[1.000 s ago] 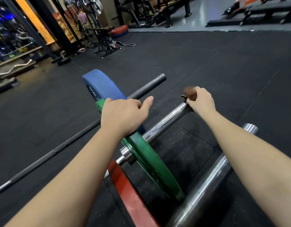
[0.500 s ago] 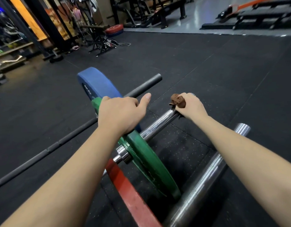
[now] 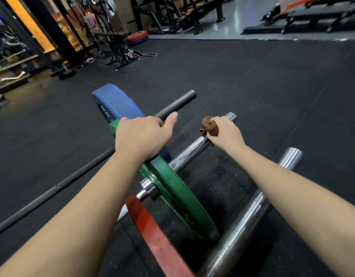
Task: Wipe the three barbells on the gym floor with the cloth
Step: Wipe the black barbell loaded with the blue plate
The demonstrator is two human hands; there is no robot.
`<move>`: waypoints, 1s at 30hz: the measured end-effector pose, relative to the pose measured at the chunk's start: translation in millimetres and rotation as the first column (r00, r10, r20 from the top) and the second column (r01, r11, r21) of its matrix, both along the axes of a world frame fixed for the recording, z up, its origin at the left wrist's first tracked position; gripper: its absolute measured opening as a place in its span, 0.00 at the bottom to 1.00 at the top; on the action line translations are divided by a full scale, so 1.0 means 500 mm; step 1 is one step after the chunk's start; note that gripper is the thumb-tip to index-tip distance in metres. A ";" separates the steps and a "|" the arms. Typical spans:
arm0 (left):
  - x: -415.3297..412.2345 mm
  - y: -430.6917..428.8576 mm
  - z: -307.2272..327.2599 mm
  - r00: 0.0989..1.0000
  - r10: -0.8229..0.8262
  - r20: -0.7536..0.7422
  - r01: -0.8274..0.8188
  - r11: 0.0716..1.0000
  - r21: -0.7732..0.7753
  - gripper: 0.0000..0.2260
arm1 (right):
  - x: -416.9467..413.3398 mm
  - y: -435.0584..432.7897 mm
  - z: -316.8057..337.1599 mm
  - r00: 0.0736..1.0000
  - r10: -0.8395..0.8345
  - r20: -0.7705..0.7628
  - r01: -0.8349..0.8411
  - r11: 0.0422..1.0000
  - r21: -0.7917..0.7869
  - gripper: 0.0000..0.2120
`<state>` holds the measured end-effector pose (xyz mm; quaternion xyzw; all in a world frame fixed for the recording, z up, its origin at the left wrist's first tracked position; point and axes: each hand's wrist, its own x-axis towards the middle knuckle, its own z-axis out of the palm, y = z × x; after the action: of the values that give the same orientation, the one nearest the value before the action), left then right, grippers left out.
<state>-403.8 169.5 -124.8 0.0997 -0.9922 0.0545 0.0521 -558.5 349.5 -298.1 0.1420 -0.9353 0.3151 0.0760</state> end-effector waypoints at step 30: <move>0.023 0.029 0.004 0.999 0.030 -0.033 -0.030 1.000 -0.009 0.34 | 0.006 -0.038 0.014 0.998 0.058 -0.002 -0.058 0.998 0.010 0.14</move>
<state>-392.3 183.7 -122.9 0.1152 -0.9893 0.0583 0.0681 -555.6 330.4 -291.0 0.1697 -0.9322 0.3124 0.0670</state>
